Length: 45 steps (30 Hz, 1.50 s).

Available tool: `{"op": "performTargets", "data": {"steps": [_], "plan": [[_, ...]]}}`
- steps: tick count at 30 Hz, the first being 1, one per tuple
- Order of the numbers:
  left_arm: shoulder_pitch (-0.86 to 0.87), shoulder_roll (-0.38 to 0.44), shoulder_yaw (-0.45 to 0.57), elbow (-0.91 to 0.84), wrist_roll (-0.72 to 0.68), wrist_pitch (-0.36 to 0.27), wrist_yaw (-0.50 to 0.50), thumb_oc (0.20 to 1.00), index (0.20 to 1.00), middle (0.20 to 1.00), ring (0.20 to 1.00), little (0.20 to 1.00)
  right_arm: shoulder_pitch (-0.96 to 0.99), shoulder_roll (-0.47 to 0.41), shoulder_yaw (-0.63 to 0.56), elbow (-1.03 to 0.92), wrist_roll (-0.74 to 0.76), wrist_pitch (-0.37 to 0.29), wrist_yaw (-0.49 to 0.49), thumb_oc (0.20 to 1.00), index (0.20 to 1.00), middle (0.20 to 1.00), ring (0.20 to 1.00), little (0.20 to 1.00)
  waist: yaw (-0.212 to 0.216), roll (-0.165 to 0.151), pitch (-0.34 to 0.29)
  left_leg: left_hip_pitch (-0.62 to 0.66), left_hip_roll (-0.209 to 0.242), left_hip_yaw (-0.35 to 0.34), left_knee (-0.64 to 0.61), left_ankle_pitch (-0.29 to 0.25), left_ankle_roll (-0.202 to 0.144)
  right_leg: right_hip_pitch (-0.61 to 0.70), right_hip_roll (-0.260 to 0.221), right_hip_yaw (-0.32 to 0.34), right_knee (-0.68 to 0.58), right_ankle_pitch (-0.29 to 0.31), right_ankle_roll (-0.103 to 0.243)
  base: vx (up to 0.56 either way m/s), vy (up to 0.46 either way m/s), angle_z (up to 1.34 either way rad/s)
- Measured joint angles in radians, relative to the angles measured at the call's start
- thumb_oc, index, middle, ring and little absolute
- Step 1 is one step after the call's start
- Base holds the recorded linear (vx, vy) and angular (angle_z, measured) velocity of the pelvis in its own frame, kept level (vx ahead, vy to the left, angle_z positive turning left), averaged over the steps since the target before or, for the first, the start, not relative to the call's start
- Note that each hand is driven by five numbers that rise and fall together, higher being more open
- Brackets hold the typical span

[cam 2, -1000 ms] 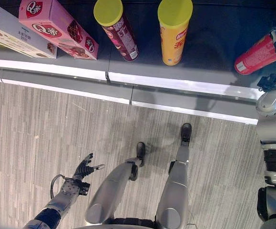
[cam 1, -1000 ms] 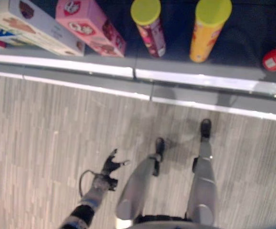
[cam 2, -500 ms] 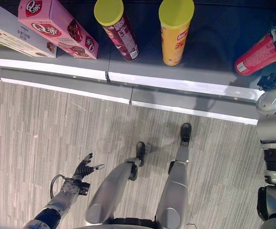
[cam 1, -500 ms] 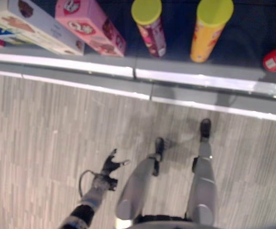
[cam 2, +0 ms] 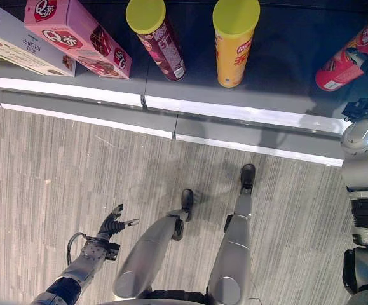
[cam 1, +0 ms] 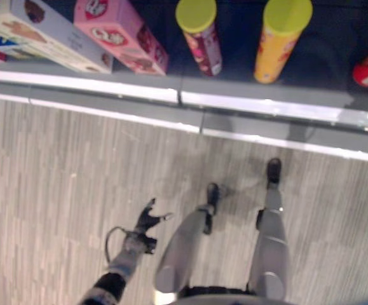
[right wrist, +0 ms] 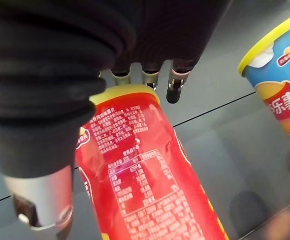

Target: Put the goods on the table back onto the shelves and tidy them up.

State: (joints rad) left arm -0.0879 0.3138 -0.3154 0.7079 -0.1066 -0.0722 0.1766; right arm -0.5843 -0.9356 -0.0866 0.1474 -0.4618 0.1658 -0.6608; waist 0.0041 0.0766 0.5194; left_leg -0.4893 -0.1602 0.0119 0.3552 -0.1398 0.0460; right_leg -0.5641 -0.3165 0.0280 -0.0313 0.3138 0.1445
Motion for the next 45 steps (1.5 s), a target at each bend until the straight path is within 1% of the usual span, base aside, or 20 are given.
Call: {"op": "performTargets", "data": {"steps": [6,9,13,15,16,18,19,23,24,25,26,27,29,31,37,42,45], "plan": [[0.0,-0.003,0.0,0.011,0.0,0.004,0.009,1.0,1.0,1.0,1.0,1.0,0.0,0.002,0.0,-0.003,0.0,0.0,0.0,1.0,1.0,1.0,1.0,1.0,0.0,0.0,0.0,0.0,0.0,0.0,0.0,0.0,0.0,0.0,0.0,-0.001,0.0,0.0,0.0,0.0,0.0,0.0],[0.0,-0.005,0.0,0.014,0.0,0.005,0.016,1.0,1.0,1.0,1.0,1.0,0.003,0.022,-0.004,-0.048,0.001,-0.001,-0.002,1.0,1.0,1.0,1.0,1.0,-0.002,0.0,0.0,0.0,0.0,0.0,0.0,0.0,0.0,0.001,0.0,-0.001,0.0,0.0,0.0,0.0,0.0,0.0],[-0.002,-0.01,0.0,0.021,0.0,0.01,0.018,1.0,1.0,1.0,1.0,1.0,0.04,0.075,-0.021,-0.163,0.002,-0.024,-0.014,1.0,1.0,1.0,1.0,1.0,-0.006,0.0,0.0,0.0,0.0,-0.001,0.0,0.0,0.0,0.001,0.0,-0.002,0.0,0.0,0.0,0.0,0.0,0.0],[-0.002,-0.012,0.001,0.024,0.0,0.011,0.019,1.0,1.0,1.0,1.0,1.0,0.071,0.122,-0.065,-0.224,0.002,-0.032,-0.024,1.0,1.0,1.0,1.0,1.0,-0.007,-0.001,0.001,0.0,0.0,-0.001,0.0,0.0,0.0,0.001,0.0,-0.002,0.0,-0.001,-0.002,0.0,0.0,0.0],[-0.002,-0.016,0.002,0.031,0.0,0.011,0.021,1.0,1.0,1.0,1.0,1.0,0.09,0.147,-0.088,-0.251,0.002,-0.046,-0.037,1.0,1.0,1.0,1.0,1.0,-0.011,-0.002,0.001,0.0,0.0,-0.001,0.0,0.0,0.0,0.001,-0.001,-0.002,0.0,-0.001,-0.002,0.0,0.0,0.0],[-0.002,-0.021,0.002,0.042,0.0,0.012,0.028,1.0,1.0,1.0,1.0,1.0,0.102,0.163,-0.096,-0.271,0.006,-0.054,-0.051,1.0,1.0,1.0,1.0,1.0,-0.022,-0.004,0.002,-0.001,-0.001,0.0,0.0,0.0,0.0,0.0,-0.002,-0.002,0.0,-0.002,-0.002,0.0,0.0,0.0],[-0.003,-0.024,0.002,0.047,0.0,0.016,0.033,1.0,1.0,1.0,1.0,1.0,0.118,0.193,-0.12,-0.299,0.011,-0.066,-0.057,1.0,1.0,1.0,1.0,1.0,-0.025,-0.007,0.004,-0.002,0.0,-0.001,0.0,0.0,0.0,-0.001,-0.002,-0.003,-0.001,-0.002,-0.002,0.0,0.0,0.0],[-0.003,-0.036,0.002,0.052,0.001,0.024,0.045,1.0,1.0,1.0,1.0,1.0,0.156,0.256,-0.153,-0.334,0.021,-0.091,-0.078,1.0,1.0,1.0,1.0,1.0,-0.039,-0.014,0.008,-0.004,0.001,0.0,0.0,0.0,0.0,-0.003,-0.001,-0.002,-0.001,-0.002,-0.002,0.0,0.0,0.0],[-0.002,-0.045,0.002,0.057,0.0,0.026,0.053,1.0,1.0,1.0,1.0,1.0,0.181,0.301,-0.17,-0.358,0.052,-0.097,-0.088,1.0,1.0,1.0,1.0,1.0,-0.043,-0.015,0.008,-0.004,0.001,0.0,-0.001,0.0,0.0,-0.003,0.0,-0.002,-0.002,-0.002,-0.002,0.0,0.0,0.0],[-0.003,-0.047,0.001,0.058,0.0,0.027,0.054,1.0,1.0,1.0,1.0,1.0,0.189,0.315,-0.172,-0.363,0.055,-0.099,-0.091,1.0,1.0,1.0,1.0,1.0,-0.046,-0.015,0.008,-0.005,0.001,0.001,-0.001,0.0,0.0,-0.004,0.0,-0.002,-0.002,-0.003,-0.002,0.03,-0.013,-0.01],[-0.002,-0.049,0.001,0.058,0.0,0.027,0.057,1.0,1.0,1.0,1.0,1.0,0.211,0.352,-0.181,-0.371,0.083,-0.128,-0.092,1.0,1.0,1.0,1.0,1.0,-0.05,-0.015,0.008,-0.008,0.001,0.0,0.0,0.0,-0.001,-0.006,0.0,-0.002,-0.002,-0.003,-0.001,0.0,0.0,0.0],[-0.003,-0.049,0.001,0.058,0.0,0.027,0.058,1.0,1.0,1.0,1.0,1.0,0.232,0.373,-0.185,-0.378,0.097,-0.139,-0.091,1.0,1.0,1.0,1.0,1.0,-0.054,-0.016,0.008,-0.01,0.002,0.0,0.0,-0.001,-0.002,-0.009,0.001,-0.003,-0.002,-0.004,0.0,0.01,-0.01,-0.04],[-0.003,-0.05,0.004,0.059,0.0,0.027,0.06,1.0,1.0,1.0,1.0,1.0,0.283,0.449,-0.193,-0.392,0.204,-0.205,-0.069,1.0,1.0,1.0,1.0,1.0,-0.056,-0.021,0.009,-0.019,0.005,0.003,0.001,-0.003,-0.004,-0.021,0.005,0.002,0.001,-0.006,0.001,0.01,-0.022,-0.06],[-0.002,-0.049,0.007,0.064,0.0,0.028,0.058,1.0,1.0,1.0,1.0,1.0,0.337,0.482,-0.187,-0.373,0.308,-0.25,-0.023,1.0,1.0,1.0,1.0,1.0,-0.06,-0.027,0.01,-0.023,0.008,0.009,0.0,-0.004,-0.006,-0.029,0.008,0.009,0.002,-0.004,-0.002,0.01,-0.019,-0.08],[-0.002,-0.041,0.012,0.075,0.0,0.028,0.058,1.0,1.0,1.0,1.0,1.0,0.419,0.498,-0.125,-0.31,0.431,-0.272,0.062,1.0,1.0,1.0,1.0,1.0,-0.083,-0.04,0.013,-0.031,0.02,0.015,0.001,-0.007,-0.011,-0.04,0.019,0.011,0.003,-0.004,-0.002,0.0,-0.014,-0.04],[-0.002,-0.04,0.012,0.076,0.0,0.025,0.058,1.0,1.0,1.0,1.0,1.0,0.425,0.5,-0.118,-0.271,0.445,-0.279,0.077,1.0,1.0,1.0,1.0,1.0,-0.083,-0.041,0.013,-0.033,0.028,0.015,0.0,-0.008,-0.014,-0.044,0.027,0.011,0.003,-0.005,-0.004,0.0,-0.009,-0.01],[-0.002,-0.037,0.012,0.077,0.0,0.023,0.057,1.0,1.0,1.0,1.0,1.0,0.397,0.5,-0.116,-0.228,0.448,-0.284,0.076,1.0,1.0,1.0,1.0,1.0,-0.083,-0.041,0.013,-0.034,0.03,0.017,0.0,-0.008,-0.015,-0.047,0.029,0.012,0.003,-0.005,-0.004,0.0,0.0,0.0]]}}
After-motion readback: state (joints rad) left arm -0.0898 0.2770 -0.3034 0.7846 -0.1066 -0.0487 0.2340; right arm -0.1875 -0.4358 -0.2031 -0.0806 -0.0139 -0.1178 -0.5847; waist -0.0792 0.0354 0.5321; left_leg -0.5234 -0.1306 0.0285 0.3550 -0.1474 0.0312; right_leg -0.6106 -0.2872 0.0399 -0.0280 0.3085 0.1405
